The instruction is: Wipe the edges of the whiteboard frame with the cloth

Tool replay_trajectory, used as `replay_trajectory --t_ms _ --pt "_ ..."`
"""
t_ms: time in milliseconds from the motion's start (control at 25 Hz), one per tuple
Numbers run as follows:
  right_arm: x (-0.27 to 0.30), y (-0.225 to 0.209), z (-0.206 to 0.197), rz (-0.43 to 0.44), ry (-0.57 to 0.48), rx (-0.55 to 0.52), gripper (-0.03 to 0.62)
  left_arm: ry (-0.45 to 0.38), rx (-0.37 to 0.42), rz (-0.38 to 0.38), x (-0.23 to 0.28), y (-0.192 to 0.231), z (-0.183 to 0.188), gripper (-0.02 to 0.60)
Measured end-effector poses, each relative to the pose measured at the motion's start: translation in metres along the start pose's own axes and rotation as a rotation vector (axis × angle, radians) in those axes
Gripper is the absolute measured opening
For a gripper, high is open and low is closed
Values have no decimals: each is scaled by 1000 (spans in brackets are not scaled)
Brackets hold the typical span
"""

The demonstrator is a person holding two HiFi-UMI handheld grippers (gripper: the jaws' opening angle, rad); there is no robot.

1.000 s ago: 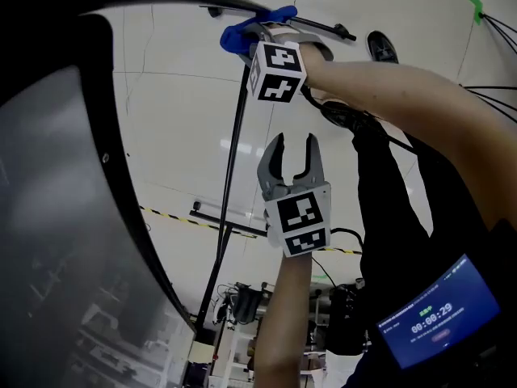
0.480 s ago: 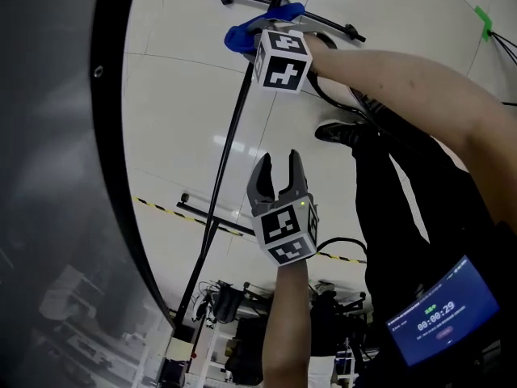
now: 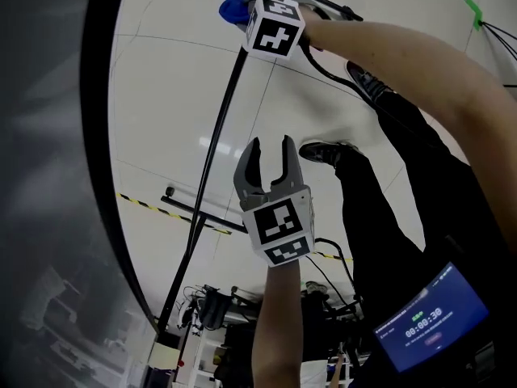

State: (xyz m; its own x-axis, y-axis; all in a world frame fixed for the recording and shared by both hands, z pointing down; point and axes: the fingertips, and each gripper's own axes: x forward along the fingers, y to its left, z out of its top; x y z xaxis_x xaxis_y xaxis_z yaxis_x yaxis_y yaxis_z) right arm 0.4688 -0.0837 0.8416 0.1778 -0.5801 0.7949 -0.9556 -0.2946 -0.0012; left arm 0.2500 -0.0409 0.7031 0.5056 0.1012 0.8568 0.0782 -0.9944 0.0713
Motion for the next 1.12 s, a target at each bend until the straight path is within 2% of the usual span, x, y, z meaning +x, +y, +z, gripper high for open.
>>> replay_trajectory --t_ms 160,280,480,640,800,960,1120 --pt "18 14 -6 -94 35 8 117 -30 -14 2 -17 31 -34 201" --pt "21 33 -2 -93 28 10 117 -43 -9 11 -24 48 -53 199" --pt "15 78 12 -47 -24 -51 117 -25 -152 2 -22 43 -78 195" --pt "20 93 14 -51 -12 -92 117 -3 -204 29 -27 45 -94 195" --pt "16 97 15 -38 -24 -95 117 -12 -195 70 -42 53 -97 195" --pt "19 108 19 -33 -71 -155 117 -72 -173 157 -44 78 -91 193" --pt "22 128 23 -25 -96 -165 117 -107 -196 203 -38 98 -106 182"
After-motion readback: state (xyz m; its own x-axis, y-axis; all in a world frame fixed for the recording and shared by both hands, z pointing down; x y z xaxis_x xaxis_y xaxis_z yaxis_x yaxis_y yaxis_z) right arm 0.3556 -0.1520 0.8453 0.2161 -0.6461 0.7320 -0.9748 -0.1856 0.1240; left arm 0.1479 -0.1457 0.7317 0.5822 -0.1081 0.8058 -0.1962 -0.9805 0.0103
